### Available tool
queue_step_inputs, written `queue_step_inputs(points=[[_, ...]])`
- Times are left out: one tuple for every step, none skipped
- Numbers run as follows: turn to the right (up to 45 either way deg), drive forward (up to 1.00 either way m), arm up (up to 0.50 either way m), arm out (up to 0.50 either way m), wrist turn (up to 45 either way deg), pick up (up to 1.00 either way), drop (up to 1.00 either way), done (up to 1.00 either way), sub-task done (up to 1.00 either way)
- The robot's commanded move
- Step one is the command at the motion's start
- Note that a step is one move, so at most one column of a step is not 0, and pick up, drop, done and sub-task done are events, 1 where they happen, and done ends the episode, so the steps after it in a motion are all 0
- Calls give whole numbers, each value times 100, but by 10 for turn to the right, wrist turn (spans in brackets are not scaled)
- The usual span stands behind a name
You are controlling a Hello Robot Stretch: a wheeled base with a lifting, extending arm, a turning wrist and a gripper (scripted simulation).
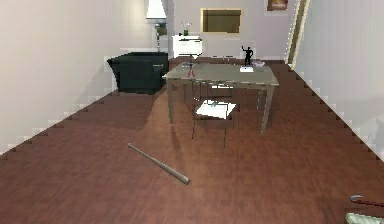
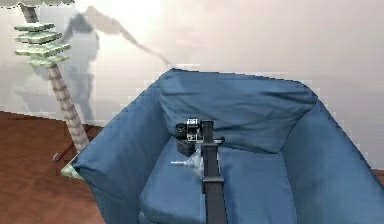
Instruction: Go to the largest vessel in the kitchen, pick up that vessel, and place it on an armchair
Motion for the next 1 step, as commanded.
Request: queue_step_inputs(points=[[0, 0, 0, 0, 0, 0, 0, 100, 0]])
